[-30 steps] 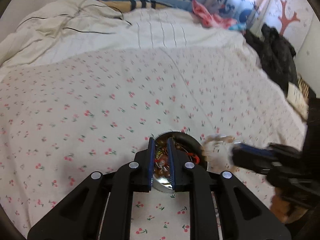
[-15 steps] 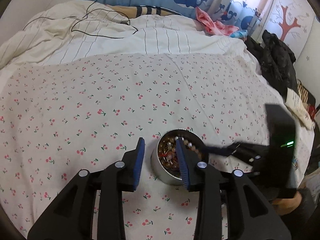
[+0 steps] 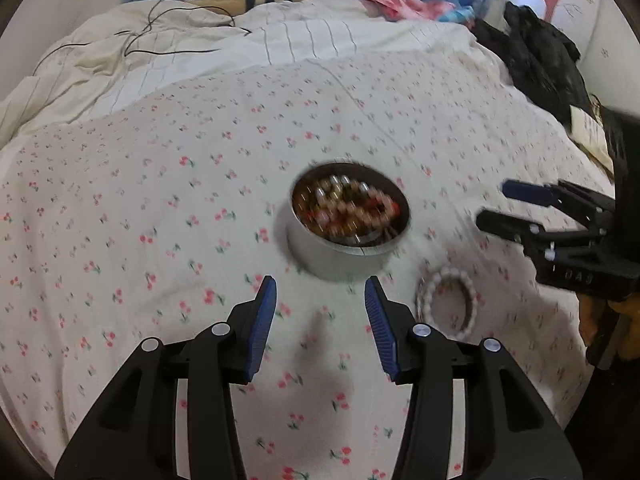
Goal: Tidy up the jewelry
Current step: 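Grasp the silver bangle with the left tool while the right tool grasps the white oval-bead bracelet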
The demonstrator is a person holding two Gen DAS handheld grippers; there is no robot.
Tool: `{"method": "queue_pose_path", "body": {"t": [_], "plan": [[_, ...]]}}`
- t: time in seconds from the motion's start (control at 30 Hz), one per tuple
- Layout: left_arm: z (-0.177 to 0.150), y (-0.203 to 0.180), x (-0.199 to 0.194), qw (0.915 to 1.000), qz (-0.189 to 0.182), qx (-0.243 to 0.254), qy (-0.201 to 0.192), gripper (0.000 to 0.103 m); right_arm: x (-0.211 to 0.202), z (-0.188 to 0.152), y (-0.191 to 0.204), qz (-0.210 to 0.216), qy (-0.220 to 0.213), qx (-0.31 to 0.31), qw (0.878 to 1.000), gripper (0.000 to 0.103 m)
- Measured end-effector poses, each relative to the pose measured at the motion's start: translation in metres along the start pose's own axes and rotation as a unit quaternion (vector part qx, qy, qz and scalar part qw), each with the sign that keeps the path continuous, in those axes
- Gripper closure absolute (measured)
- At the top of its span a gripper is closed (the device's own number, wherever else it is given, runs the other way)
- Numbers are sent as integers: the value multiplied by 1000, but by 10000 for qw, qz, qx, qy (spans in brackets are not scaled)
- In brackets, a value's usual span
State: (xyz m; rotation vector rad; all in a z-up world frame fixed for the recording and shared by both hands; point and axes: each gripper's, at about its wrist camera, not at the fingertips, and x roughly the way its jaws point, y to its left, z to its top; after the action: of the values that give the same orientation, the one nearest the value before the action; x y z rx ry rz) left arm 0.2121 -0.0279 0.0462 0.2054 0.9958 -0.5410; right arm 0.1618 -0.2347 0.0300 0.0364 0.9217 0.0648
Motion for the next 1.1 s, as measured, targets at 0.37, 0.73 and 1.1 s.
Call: {"method": "queue_pose_path", "body": {"t": [0.37,0.73,1.1], "plan": [[-20,-47,40,9993,-202,166,258,59,-4,-31,-18,-377,67,227,9990,31],[-21,-39,51,9996,-44,109,275,52,32,-41,33,47,527,-658,9964,76],[-22,-11,45,9996,-89,-59,245,46,36,-43,60,1094,527,-667,9904,95]]}}
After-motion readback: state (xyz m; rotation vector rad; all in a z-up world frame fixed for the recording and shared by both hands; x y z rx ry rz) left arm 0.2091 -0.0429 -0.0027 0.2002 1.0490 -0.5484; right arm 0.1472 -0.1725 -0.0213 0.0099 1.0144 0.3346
